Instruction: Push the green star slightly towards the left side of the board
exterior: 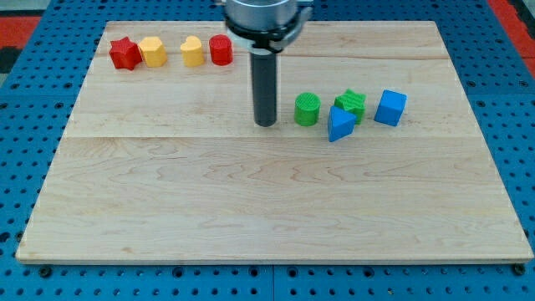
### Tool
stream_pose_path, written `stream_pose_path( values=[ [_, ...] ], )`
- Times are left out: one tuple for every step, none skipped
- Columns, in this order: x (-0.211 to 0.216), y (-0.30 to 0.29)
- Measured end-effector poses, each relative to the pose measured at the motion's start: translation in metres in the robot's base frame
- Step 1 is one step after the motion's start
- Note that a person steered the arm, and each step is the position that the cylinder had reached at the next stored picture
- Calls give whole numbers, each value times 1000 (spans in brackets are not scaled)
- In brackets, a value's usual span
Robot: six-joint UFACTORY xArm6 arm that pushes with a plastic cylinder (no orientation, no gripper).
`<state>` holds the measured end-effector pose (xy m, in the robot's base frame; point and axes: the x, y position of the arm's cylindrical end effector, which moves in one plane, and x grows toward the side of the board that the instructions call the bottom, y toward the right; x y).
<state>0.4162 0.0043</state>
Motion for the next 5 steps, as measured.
stream_pose_path(
  values=[
    [34, 9],
    [35, 46],
    [26, 79],
    [16, 82],
    [11, 82]
  ],
)
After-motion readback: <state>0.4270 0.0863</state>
